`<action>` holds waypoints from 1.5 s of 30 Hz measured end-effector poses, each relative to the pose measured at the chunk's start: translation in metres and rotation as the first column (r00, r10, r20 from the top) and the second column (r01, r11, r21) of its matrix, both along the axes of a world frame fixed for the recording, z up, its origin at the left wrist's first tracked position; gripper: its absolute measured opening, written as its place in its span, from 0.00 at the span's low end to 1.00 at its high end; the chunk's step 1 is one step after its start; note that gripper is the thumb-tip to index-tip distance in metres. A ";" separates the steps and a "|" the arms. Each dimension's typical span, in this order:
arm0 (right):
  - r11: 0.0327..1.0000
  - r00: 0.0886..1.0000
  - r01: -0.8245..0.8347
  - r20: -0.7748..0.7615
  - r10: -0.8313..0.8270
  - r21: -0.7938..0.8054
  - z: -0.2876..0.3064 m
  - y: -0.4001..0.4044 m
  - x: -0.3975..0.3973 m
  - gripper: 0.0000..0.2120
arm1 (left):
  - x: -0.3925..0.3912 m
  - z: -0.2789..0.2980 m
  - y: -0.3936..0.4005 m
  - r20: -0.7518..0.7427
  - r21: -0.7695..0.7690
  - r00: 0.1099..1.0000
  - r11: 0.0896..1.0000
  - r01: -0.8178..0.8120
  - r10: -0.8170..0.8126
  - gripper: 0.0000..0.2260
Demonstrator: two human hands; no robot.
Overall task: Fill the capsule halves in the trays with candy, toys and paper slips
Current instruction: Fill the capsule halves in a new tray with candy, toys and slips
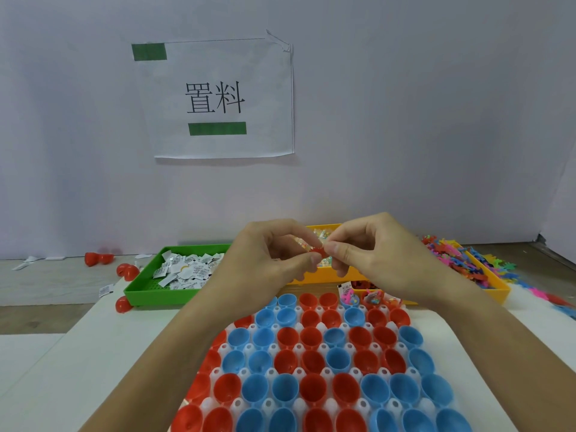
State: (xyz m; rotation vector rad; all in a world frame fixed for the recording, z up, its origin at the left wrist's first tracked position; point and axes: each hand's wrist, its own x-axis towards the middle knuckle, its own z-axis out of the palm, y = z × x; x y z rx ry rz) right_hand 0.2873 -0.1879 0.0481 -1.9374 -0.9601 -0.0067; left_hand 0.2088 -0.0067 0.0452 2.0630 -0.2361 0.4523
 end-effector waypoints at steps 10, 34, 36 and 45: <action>1.000 0.998 -0.006 -0.062 0.008 0.025 -0.001 -0.002 0.004 0.09 | 0.002 -0.004 0.003 -0.037 -0.107 0.993 0.989 0.107 -0.111 0.06; 0.859 0.888 0.372 0.404 -0.219 -0.351 -0.051 0.010 0.019 0.06 | 0.011 -0.015 0.019 -0.144 0.183 0.962 0.961 -0.206 0.233 0.04; 0.842 0.876 0.391 0.431 -0.216 -0.373 -0.054 0.012 0.017 0.06 | 0.011 -0.015 0.018 -0.140 0.188 0.961 0.960 -0.210 0.237 0.04; 0.824 0.846 0.433 0.481 -0.231 -0.366 -0.059 0.015 0.017 0.03 | 0.008 -0.011 0.013 -0.124 0.217 0.961 0.951 -0.218 0.249 0.04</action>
